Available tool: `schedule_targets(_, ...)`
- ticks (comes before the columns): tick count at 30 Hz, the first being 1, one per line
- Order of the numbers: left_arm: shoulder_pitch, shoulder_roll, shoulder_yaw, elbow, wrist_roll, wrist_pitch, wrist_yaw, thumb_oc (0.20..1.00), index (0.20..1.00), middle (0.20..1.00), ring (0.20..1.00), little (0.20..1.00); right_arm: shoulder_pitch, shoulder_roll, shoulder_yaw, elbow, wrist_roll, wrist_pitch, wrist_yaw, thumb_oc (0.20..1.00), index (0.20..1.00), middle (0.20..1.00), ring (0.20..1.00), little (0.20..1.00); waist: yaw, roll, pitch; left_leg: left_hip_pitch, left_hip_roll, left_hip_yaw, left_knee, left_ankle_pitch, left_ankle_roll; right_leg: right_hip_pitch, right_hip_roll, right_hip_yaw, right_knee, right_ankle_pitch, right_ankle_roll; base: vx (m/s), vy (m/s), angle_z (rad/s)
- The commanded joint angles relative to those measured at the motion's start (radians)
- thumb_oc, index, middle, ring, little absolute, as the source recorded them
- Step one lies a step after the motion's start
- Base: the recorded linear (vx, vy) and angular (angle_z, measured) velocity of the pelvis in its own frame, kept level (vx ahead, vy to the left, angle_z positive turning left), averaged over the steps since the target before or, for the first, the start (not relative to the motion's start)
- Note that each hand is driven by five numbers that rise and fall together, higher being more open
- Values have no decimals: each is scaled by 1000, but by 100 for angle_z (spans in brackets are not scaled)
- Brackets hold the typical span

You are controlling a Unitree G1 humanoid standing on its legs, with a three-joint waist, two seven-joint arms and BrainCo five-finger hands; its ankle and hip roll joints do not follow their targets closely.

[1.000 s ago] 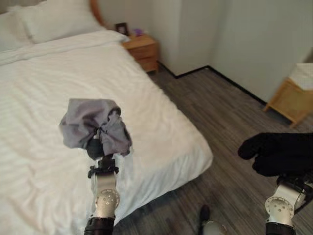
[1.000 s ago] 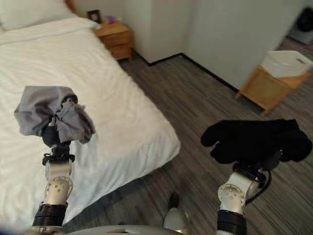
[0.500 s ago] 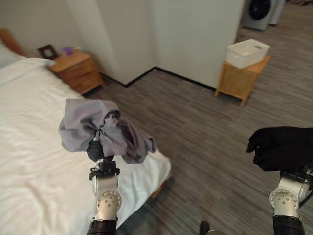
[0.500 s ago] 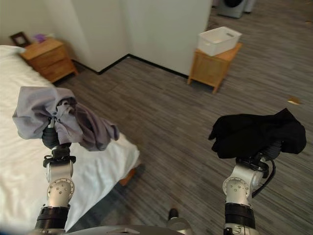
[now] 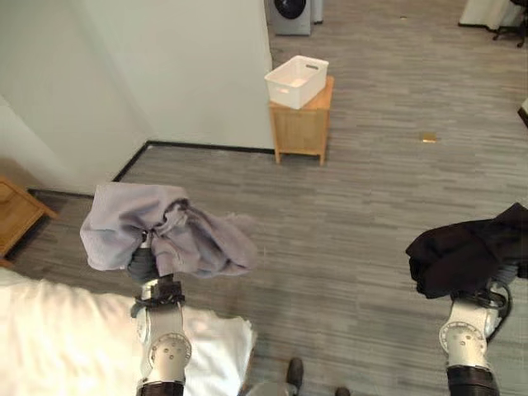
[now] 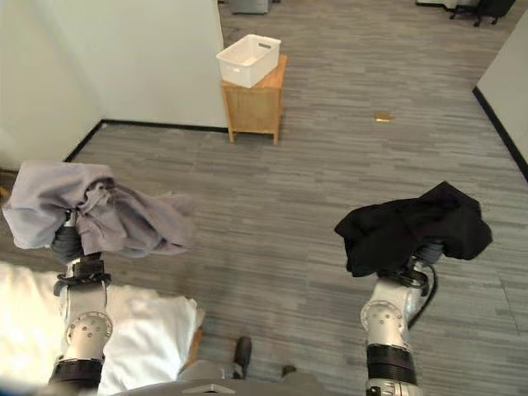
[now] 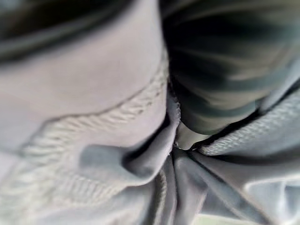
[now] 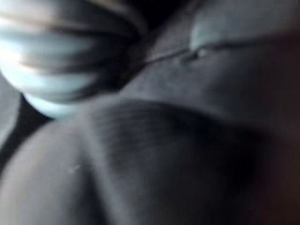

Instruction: Pick up bed clothes into laundry basket.

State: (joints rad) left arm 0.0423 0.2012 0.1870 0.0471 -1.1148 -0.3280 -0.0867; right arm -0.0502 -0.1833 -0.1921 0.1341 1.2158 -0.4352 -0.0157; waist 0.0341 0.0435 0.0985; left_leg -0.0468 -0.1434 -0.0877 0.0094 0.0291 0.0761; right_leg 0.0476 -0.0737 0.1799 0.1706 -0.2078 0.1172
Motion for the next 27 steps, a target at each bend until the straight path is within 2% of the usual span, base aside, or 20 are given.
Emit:
schedule_targets(1, -3, 88, 62, -75, 77, -76, 6, 200, 200, 200, 200, 200, -79, -19, 6, -80, -83, -5, 55, 200, 200, 200, 200, 200, 45, -15, -9, 42, 31, 38, -45, 21, -15, -76, 35, -121, 227, 312, 43, 335, 156, -37)
schedule_targets(3, 9, 100, 63, -65, 117, -76, 32, 200, 200, 200, 200, 200, -79, -21, 31, -83, -90, 9, 58, 200, 200, 200, 200, 200, 37, -4, 9, 95, 41, 46, -46, -13, -10, -137, 15, -188, 278, 303, 41, 277, 111, -61)
schedule_targets(5, 10, 108, 57, -63, 123, -71, 37, 200, 200, 200, 200, 200, -79, -22, 31, -91, -96, 11, 60, 200, 200, 200, 200, 200, 26, 3, 19, 117, 49, 38, -40, -21, -11, -175, 23, -208, 284, 285, 26, 274, 48, -12)
schedule_targets(6, 10, 119, 41, -64, 119, -60, 20, 200, 200, 200, 200, 200, -72, -31, 22, -109, -104, 11, 59, 200, 200, 200, 200, 200, 1, 6, 26, 151, 56, 19, -38, -42, -17, -227, 28, -232, 219, 256, 2, 503, 27, 27)
schedule_targets(7, 7, 124, 30, -54, 120, -51, 11, 200, 200, 200, 200, 200, -69, -38, 13, -108, -104, 7, 57, 200, 200, 200, 200, 200, -12, 5, 27, 176, 60, 9, -44, -63, -22, -243, 22, -245, 154, 246, -6, 547, -26, 29)
schedule_targets(8, 4, 126, 20, -45, 118, -45, 3, 200, 200, 200, 200, 200, -65, -39, 5, -108, -98, 5, 54, 200, 200, 200, 200, 200, -22, 5, 27, 202, 63, 1, -52, -83, -29, -251, 14, -254, 84, 253, -6, 486, -79, 14)
schedule_targets(10, -3, 122, 12, -23, 117, -40, -3, 200, 200, 200, 200, 200, -58, -36, -6, -100, -97, -5, 44, 200, 200, 200, 200, 200, -42, 4, 30, 260, 76, -15, -68, -110, -48, -280, -1, -277, -74, 310, 7, 420, -85, 16)
schedule_targets(11, -3, 122, 12, -22, 117, -40, -4, 200, 200, 200, 200, 200, -57, -36, -6, -100, -98, -5, 44, 200, 200, 200, 200, 200, -44, 9, 30, 263, 81, -17, -70, -112, -49, -272, 4, -281, -85, 315, 7, 359, -86, 20)
schedule_targets(13, -15, 131, 12, 1, 158, -42, 4, 200, 200, 200, 200, 200, -39, -39, -16, -114, -116, -9, 28, 200, 200, 200, 200, 200, -82, 6, 29, 324, 99, -37, -77, -125, -70, -318, -8, -276, -192, 386, 28, 457, -131, 31)
schedule_targets(15, -10, 135, 7, 9, 189, -42, 6, 200, 200, 200, 200, 200, -36, -44, -25, -119, -126, -12, 28, 200, 200, 200, 200, 200, -97, -1, 24, 364, 113, -42, -66, -137, -81, -324, -15, -283, -175, 421, 38, 514, -173, 44)
schedule_targets(17, -10, 121, -4, 30, 177, -35, -5, 200, 200, 200, 200, 200, -38, -64, -30, -101, -116, -10, 35, 200, 200, 200, 200, 200, -105, 7, 14, 378, 145, -27, -10, -148, -102, -312, -4, -300, -114, 384, 16, 527, -179, 30)
schedule_targets(18, -11, 112, -14, 34, 175, -39, -8, 200, 200, 200, 200, 200, -42, -70, -31, -94, -118, -14, 32, 200, 200, 200, 200, 200, -116, 12, 10, 370, 157, -25, 42, -106, -118, -309, 9, -293, -84, 368, 0, 527, -185, 24)
schedule_targets(19, -13, 95, -25, 60, 163, -38, -5, 200, 200, 200, 200, 200, -43, -72, -21, -90, -113, -16, 28, 200, 200, 200, 200, 200, -125, 23, 5, 341, 179, -8, 156, -6, -151, -292, 22, -292, -48, 329, -24, 506, -228, 13)
schedule_targets(20, -20, 86, -37, 79, 150, -36, -3, 200, 200, 200, 200, 200, -48, -75, -10, -82, -98, -18, 24, 200, 200, 200, 200, 200, -125, 16, 6, 280, 187, 7, 298, 91, -180, -265, 23, -295, -46, 317, -37, 498, -323, 5)
schedule_targets(21, -28, 78, -38, 95, 143, -36, 5, 200, 200, 200, 200, 200, -60, -78, -4, -78, -72, -24, 31, 200, 200, 200, 200, 200, -118, -10, 12, 209, 203, 30, 461, 188, -198, -226, 16, -298, -52, 311, -65, 480, -371, 1)
schedule_targets(22, -24, 80, -41, 83, 137, -30, 2, 200, 200, 200, 200, 200, -56, -81, -4, -82, -69, -18, 26, 200, 200, 200, 200, 200, -104, -26, 17, 141, 195, 38, 553, 192, -187, -188, 18, -295, -65, 292, -80, 663, -573, 12)
schedule_targets(23, -32, 86, -48, 99, 119, -29, 2, 200, 200, 200, 200, 200, -52, -132, -6, -68, -94, -17, 2, 200, 200, 200, 200, 200, -72, -73, 39, 8, 185, 97, 691, 175, -162, -101, 15, -278, -97, 262, -107, 499, -412, 2)
schedule_targets(24, -33, 86, -49, 100, 118, -29, 1, 200, 200, 200, 200, 200, -54, -132, -7, -67, -95, -17, -1, 200, 200, 200, 200, 200, -69, -69, 40, 2, 190, 99, 705, 167, -161, -101, 20, -277, -100, 262, -107, 481, -399, -23)
schedule_targets(25, -45, 80, -57, 109, 111, -25, 2, 200, 200, 200, 200, 200, -60, -145, -6, -72, -89, -19, -5, 200, 200, 200, 200, 200, -48, -79, 53, -73, 189, 123, 726, 134, -147, -63, 20, -270, -120, 253, -114, 330, -176, -47)
schedule_targets(27, -49, 80, -68, 136, 109, -15, 6, 200, 200, 200, 200, 200, -76, -163, 30, -98, -90, -1, -5, 200, 200, 200, 200, 200, -13, -91, 61, -182, 169, 150, 664, 92, -134, 5, 13, -260, -149, 233, -109, 472, -182, -34)
